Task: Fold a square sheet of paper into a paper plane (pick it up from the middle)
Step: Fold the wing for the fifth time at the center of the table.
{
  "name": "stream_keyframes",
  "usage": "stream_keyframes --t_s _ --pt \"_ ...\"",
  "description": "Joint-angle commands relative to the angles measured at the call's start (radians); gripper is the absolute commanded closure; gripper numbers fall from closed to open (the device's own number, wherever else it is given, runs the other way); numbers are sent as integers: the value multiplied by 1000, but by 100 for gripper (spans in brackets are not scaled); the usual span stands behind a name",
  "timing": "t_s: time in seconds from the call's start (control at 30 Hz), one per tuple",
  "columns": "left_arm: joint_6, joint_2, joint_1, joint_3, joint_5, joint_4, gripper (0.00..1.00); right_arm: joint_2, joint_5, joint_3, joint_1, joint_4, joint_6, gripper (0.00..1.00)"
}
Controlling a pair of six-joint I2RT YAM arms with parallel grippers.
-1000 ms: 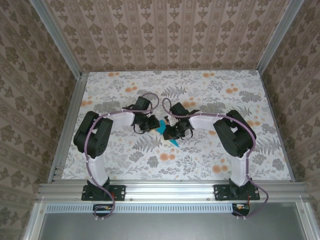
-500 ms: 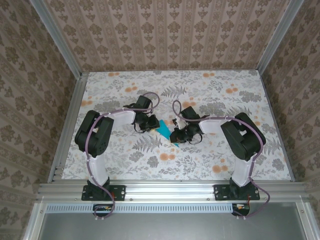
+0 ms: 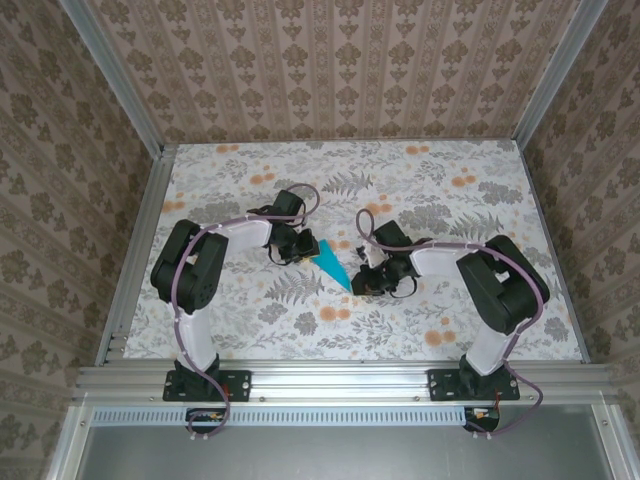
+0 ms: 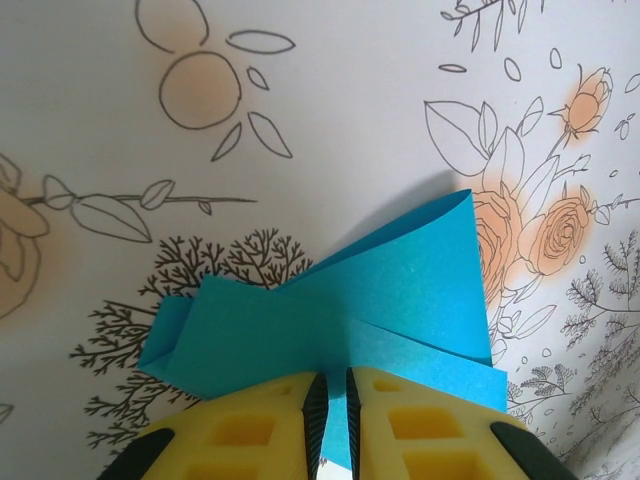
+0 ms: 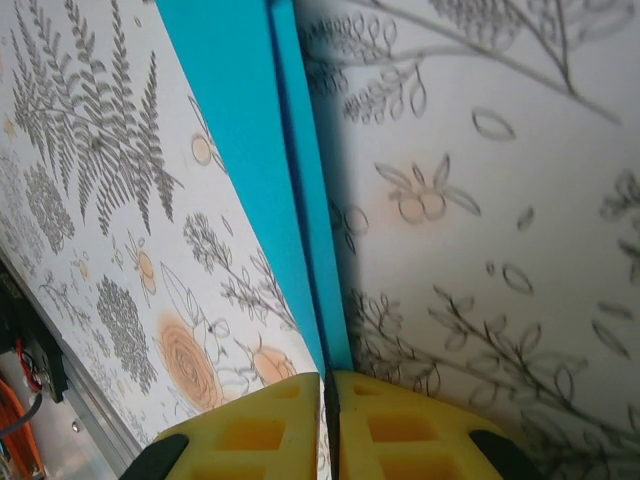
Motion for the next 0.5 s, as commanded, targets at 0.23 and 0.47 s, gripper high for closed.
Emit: stream_keyframes --t_s 0.23,0.47 --pt "28 24 5 16 -77 -71 80 -132 56 -26 -3 -89 -18 82" --pt "25 -133 -10 33 -73 -59 68 -247 241 -22 -5 2 2 54"
